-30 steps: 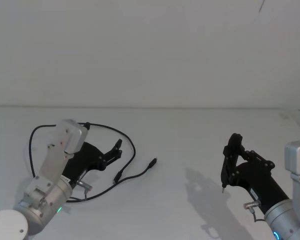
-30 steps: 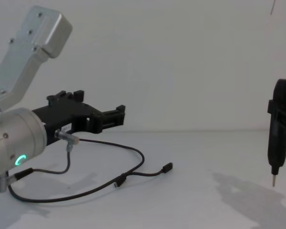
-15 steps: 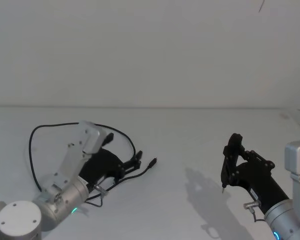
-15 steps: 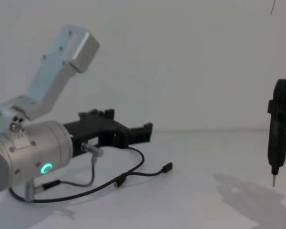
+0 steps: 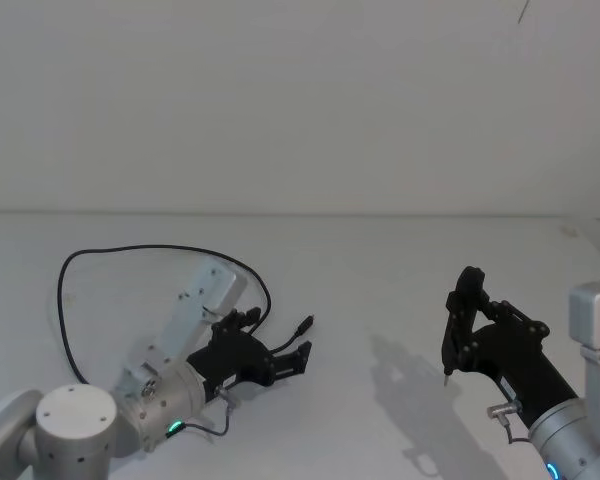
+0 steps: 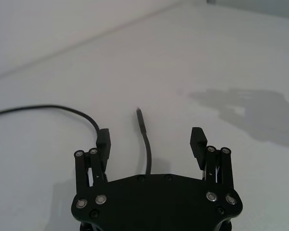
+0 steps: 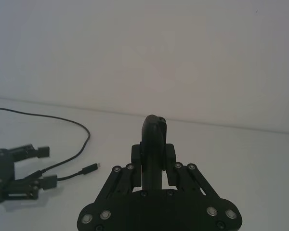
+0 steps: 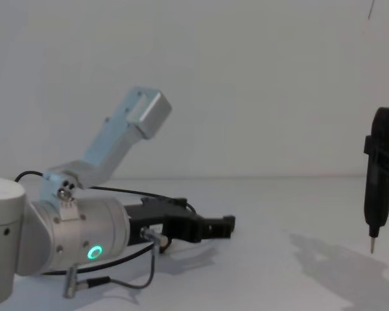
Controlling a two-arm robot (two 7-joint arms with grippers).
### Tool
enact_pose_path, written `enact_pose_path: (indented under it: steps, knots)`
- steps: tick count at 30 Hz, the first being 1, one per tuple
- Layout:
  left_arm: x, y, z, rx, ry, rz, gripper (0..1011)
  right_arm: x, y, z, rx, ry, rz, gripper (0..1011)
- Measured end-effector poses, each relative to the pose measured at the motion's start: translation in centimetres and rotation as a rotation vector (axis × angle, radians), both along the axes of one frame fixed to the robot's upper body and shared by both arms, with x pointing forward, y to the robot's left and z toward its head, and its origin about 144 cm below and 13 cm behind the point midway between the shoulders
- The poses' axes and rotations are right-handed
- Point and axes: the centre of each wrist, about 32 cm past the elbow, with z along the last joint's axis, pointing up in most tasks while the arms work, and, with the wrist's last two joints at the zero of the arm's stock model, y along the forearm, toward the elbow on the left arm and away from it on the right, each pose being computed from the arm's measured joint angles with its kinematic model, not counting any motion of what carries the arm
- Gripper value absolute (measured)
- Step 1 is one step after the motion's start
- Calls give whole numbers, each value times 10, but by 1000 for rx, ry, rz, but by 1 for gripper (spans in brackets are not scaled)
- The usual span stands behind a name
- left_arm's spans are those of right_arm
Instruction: Pick up the data cable with the one hand.
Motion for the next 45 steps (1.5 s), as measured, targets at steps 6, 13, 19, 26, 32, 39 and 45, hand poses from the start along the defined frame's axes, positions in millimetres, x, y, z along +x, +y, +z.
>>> enact_pose_path:
  steps: [6, 13, 19, 26, 32, 39, 45]
  knots:
    - [9, -4, -1, 33, 74, -21, 1001, 0, 0, 0, 0, 0, 0, 279]
    - [18, -6, 4, 72, 137, -40, 1001, 0, 0, 0, 0, 0, 0, 279]
    - [23, -6, 11, 88, 149, -51, 1002, 0, 0, 0, 0, 0, 0, 279]
    - [28, -7, 21, 93, 149, -67, 1001, 0, 0, 0, 0, 0, 0, 279]
    - [31, -8, 30, 87, 143, -86, 1001, 0, 0, 0, 0, 0, 0, 279]
    - [32, -8, 39, 76, 150, -113, 1001, 0, 0, 0, 0, 0, 0, 279]
    - [31, -6, 43, 71, 169, -136, 1001, 0, 0, 0, 0, 0, 0, 279]
